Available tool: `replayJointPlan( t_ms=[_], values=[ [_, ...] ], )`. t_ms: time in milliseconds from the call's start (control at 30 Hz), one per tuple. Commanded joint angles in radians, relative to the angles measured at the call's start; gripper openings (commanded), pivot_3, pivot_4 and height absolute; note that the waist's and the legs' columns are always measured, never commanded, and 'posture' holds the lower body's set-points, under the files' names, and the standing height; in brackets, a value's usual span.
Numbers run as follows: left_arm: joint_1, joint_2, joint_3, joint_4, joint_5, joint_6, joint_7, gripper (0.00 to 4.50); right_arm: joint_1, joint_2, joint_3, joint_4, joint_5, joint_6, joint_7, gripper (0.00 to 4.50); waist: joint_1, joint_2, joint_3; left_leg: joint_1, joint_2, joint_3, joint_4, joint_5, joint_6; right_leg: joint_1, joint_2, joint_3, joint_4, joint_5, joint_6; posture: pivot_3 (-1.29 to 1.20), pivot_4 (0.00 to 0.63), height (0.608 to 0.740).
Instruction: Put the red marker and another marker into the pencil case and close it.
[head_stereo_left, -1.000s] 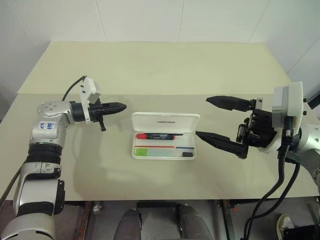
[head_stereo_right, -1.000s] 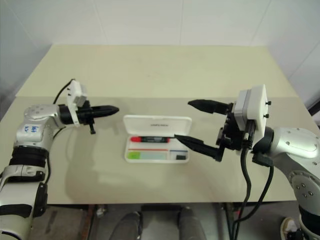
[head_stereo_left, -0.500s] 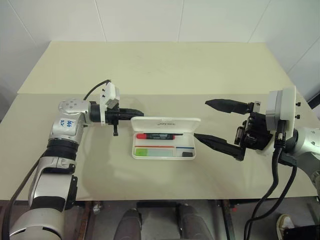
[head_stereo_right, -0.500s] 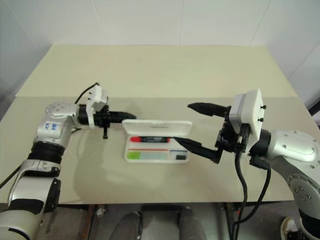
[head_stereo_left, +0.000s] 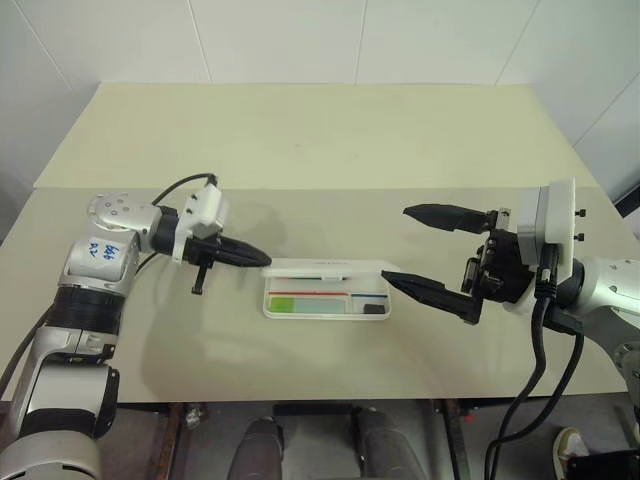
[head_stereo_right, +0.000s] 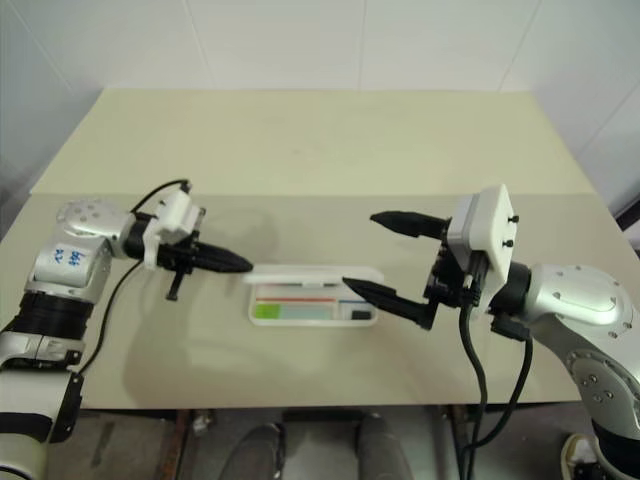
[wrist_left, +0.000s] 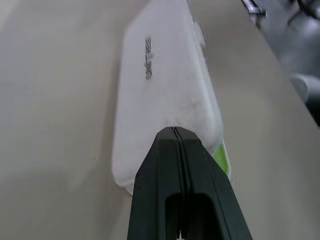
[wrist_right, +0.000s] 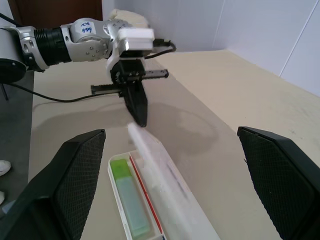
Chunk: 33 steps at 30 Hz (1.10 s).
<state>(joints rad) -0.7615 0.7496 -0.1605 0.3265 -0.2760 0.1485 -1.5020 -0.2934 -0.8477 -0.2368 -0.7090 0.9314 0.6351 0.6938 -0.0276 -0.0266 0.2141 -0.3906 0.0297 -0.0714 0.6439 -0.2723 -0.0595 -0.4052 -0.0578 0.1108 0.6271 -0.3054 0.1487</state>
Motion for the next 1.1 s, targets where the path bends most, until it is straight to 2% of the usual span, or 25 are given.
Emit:
replayJointPlan(
  t_ms=[33,200,767,1100],
  values=[
    [0.003,-0.013,-0.024,-0.052,-0.010,-0.003,-0.066,0.03,-0.011,0.008,-0.003,-0.026,0.000,-0.013,-0.015,4.50,0.000,0.000,0.000,0.000,0.000,0.000,0.000,0.000,0.000,0.000,0.000,0.000,0.000,0.000,0.000,0.00,0.150,0.740],
    [0.016,-0.032,-0.070,-0.101,0.000,0.012,-0.049,0.03,-0.005,0.013,-0.003,-0.033,0.000,-0.011,-0.027,4.50,0.000,0.000,0.000,0.000,0.000,0.000,0.000,0.000,0.000,0.000,0.000,0.000,0.000,0.000,0.000,0.00,0.150,0.740],
    [-0.016,-0.161,-0.169,-0.077,0.152,-0.019,0.070,0.03,0.039,0.032,-0.009,-0.084,-0.008,-0.014,-0.089,4.50,0.001,0.000,0.000,0.000,0.000,0.000,0.001,0.000,0.000,0.000,0.000,0.000,0.000,0.000,0.000,0.00,0.150,0.740],
    [-0.028,-0.237,-0.195,-0.100,0.210,0.062,0.173,0.03,0.046,0.041,0.001,-0.095,-0.015,-0.018,-0.115,4.50,0.002,0.000,0.000,0.000,0.000,0.000,0.001,0.000,0.000,0.001,0.000,0.000,0.000,0.000,0.001,0.00,0.150,0.740]
  ],
)
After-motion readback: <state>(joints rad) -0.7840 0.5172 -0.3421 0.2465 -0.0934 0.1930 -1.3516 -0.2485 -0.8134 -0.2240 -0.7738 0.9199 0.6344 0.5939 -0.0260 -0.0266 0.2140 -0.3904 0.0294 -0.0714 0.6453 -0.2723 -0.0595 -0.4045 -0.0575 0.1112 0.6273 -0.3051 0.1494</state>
